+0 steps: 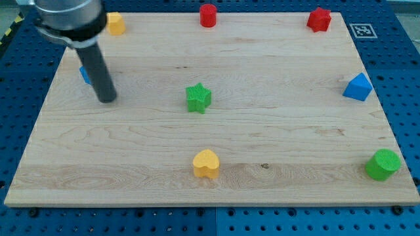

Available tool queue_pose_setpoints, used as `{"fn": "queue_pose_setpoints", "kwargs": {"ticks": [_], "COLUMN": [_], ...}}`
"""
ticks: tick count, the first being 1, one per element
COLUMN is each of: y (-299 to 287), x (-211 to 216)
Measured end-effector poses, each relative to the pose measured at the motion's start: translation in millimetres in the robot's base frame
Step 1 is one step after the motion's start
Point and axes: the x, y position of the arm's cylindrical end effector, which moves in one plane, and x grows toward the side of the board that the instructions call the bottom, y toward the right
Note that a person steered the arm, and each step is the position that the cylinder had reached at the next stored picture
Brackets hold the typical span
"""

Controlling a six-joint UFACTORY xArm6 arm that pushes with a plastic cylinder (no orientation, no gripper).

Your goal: Push the blue cube a bit right

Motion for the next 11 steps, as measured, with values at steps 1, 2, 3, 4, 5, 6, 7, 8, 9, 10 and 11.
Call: {"fn": "queue_pose_setpoints", "kwargs": {"ticks": [1, 2, 3, 4, 5, 6, 7, 8, 9, 10, 11], "y": [-24, -42, -91, -100, -94, -88, -70, -39, -11, 1, 18], "x": [-39, -47, -46, -59, -83, -86, -86, -86, -77, -48, -42]}}
